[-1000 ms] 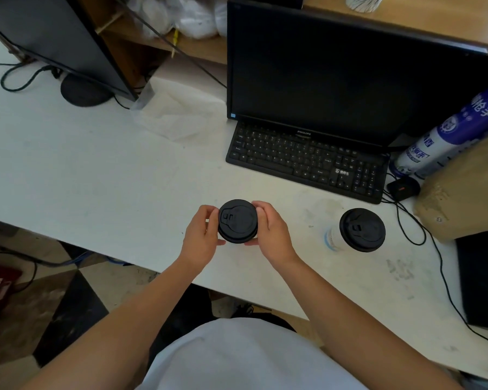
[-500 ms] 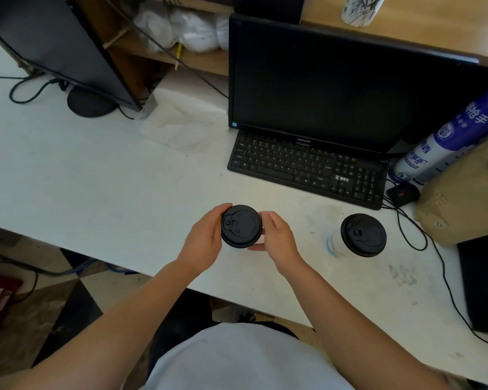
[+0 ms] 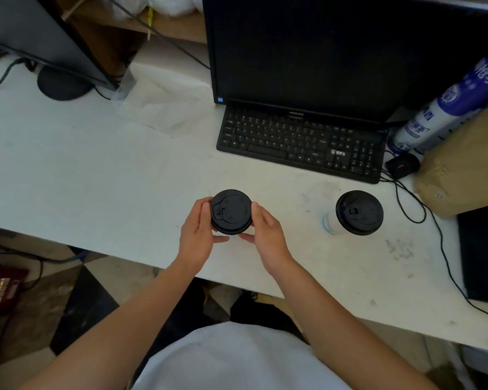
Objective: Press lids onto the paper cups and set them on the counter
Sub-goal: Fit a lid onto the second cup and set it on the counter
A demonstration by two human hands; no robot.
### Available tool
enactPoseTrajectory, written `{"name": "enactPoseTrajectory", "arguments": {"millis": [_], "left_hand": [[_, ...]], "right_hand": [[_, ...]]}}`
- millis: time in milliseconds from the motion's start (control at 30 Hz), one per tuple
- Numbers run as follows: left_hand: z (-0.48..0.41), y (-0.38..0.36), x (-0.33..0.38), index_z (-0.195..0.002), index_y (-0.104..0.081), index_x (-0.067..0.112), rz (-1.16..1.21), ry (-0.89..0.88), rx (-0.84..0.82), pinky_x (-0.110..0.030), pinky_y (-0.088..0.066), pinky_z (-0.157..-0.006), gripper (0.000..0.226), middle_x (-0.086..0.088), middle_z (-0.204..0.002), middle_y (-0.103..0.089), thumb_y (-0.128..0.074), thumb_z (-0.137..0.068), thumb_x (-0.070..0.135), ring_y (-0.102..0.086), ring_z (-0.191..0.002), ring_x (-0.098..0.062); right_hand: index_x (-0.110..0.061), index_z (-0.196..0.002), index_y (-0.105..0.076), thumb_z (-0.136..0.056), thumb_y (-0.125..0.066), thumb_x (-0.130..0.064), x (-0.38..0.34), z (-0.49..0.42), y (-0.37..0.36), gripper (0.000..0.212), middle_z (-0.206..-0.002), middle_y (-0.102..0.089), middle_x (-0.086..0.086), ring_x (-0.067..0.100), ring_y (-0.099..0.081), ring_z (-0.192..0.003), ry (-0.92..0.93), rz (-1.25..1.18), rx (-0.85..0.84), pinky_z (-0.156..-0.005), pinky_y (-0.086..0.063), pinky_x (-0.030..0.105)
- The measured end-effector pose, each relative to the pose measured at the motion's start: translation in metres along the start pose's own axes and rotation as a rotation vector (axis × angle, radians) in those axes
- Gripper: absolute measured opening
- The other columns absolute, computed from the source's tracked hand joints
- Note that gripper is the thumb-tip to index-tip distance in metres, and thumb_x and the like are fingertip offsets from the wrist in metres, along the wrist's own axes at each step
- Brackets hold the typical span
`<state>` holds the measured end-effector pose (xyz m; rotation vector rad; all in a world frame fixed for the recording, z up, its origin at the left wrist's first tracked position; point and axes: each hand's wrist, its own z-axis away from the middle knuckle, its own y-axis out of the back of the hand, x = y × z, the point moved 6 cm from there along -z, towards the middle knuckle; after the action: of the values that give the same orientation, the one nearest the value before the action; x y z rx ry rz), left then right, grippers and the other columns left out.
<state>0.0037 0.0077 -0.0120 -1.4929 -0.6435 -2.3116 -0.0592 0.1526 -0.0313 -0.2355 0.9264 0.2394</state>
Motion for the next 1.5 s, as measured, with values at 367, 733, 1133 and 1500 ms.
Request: {"name": "enactPoseTrajectory", "arguments": {"millis": [367,733,1133,1500], "left_hand": [[-0.003,0.006,-0.004,-0.123,-0.055,0.019,-0.125,0.005,-0.01,-0.039,-0.063,-0.06,0.032,-0.008,-0.117,-0.064,-0.029,-0.109,0.031,-0.067,-0.105,-0.021],[-0.003,0.006,0.007,-0.128,-0.05,0.021,-0.204,-0.023,-0.154,-0.039,-0.063,-0.059,0.033,-0.006,-0.108,-0.065,-0.026,-0.109,0.034,-0.069,-0.077,-0.022],[-0.011,0.029,0.011,-0.127,-0.062,0.025,0.199,0.156,-0.215,-0.027,-0.058,-0.077,0.036,0.009,-0.116,-0.067,-0.032,-0.11,0.032,-0.065,-0.098,-0.018],[-0.031,0.045,0.001,-0.139,-0.053,0.033,0.082,0.146,-0.269,-0.033,-0.049,-0.08,0.038,0.009,-0.134,-0.056,-0.031,-0.108,0.037,-0.051,-0.119,-0.022]], "right_hand": [[-0.023,-0.136,-0.058,-0.111,-0.028,-0.036,-0.009,-0.004,-0.003,0.041,-0.123,-0.061,-0.005,0.01,-0.059,-0.113,0.083,0.249,-0.051,-0.092,-0.06,0.036],[-0.016,-0.13,-0.057,-0.111,-0.025,-0.034,-0.016,0.007,-0.012,0.041,-0.124,-0.059,0.003,0.016,-0.057,-0.112,0.048,0.225,0.029,-0.092,-0.06,0.043],[-0.013,-0.13,-0.058,-0.108,-0.04,-0.031,0.008,0.037,-0.038,0.033,-0.131,-0.059,0.005,0.028,-0.062,-0.113,-0.138,0.046,0.276,-0.081,-0.062,0.039],[-0.013,-0.111,-0.06,-0.101,-0.053,-0.045,0.005,0.049,-0.054,0.033,-0.11,-0.069,0.006,0.023,-0.068,-0.089,-0.174,0.195,0.351,-0.075,-0.061,0.039]]}}
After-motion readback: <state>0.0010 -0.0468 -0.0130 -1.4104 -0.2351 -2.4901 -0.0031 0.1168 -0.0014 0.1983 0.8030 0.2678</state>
